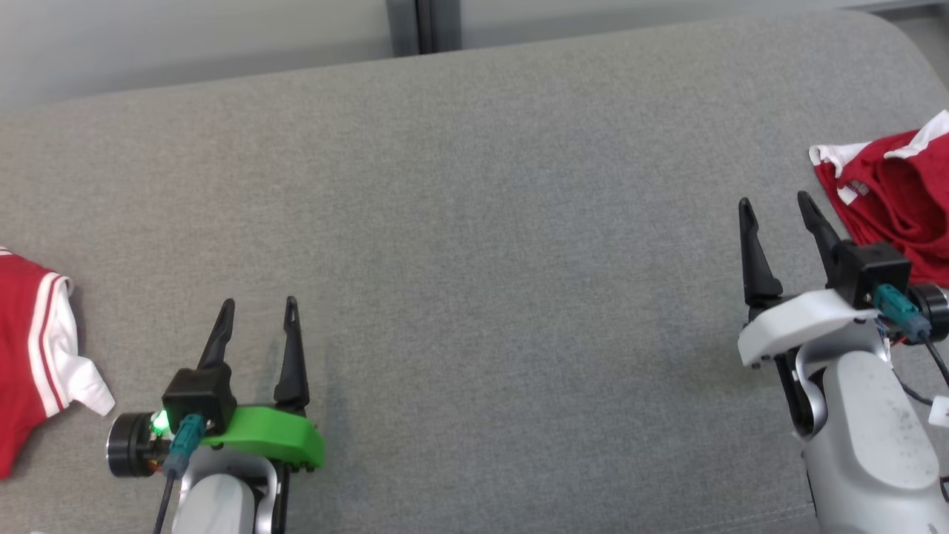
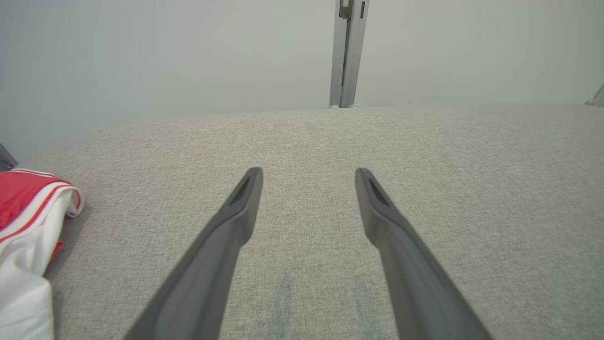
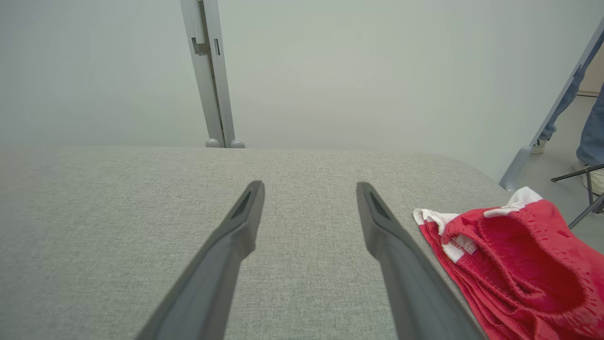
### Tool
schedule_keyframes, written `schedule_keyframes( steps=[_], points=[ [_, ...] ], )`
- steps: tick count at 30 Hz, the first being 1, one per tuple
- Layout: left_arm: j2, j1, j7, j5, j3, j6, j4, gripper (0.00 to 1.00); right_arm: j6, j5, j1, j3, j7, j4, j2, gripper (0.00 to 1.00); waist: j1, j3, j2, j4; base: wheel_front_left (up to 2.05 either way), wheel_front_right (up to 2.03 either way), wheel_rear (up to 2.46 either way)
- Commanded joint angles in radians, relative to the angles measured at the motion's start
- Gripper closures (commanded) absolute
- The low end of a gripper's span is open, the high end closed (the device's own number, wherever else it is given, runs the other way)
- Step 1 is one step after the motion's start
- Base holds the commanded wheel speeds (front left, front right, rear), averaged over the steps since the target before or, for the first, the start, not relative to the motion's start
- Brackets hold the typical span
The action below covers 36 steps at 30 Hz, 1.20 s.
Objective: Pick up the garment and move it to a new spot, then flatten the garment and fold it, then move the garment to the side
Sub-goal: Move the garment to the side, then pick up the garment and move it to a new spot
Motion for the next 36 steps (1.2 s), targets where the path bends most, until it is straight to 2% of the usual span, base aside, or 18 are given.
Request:
schedule_keyframes(
  steps=[1,14,23,29,36],
  points=[
    [0.003,0.022,0.0,-0.01,0.012,0.005,0.0,0.0,-0.001,0.016,0.03,0.005,0.0,-0.017,-0.001,0.0,0.0,-0.043,0.0,0.016,0.0,0.0,0.0],
    [0.003,0.138,0.0,-0.051,0.025,0.031,-0.031,0.0,-0.002,0.112,0.225,0.097,0.0,-0.12,-0.001,0.0,0.0,-0.138,0.0,0.024,0.0,0.0,0.0],
    [0.003,0.148,0.0,-0.064,0.006,0.042,-0.035,0.0,-0.002,0.125,0.251,0.112,0.0,-0.128,0.0,0.0,0.0,-0.131,0.0,0.059,0.0,0.0,0.0],
    [0.003,0.124,0.0,-0.08,0.004,0.049,-0.023,0.0,-0.002,0.132,0.239,0.133,0.0,-0.127,-0.001,0.0,0.0,-0.103,0.0,0.161,0.0,0.0,0.0],
    [0.003,0.126,0.0,-0.089,0.016,0.055,-0.008,0.0,-0.002,0.143,0.237,0.151,0.0,-0.12,-0.001,0.0,0.0,-0.084,0.0,0.35,0.0,0.0,0.0]
  ],
)
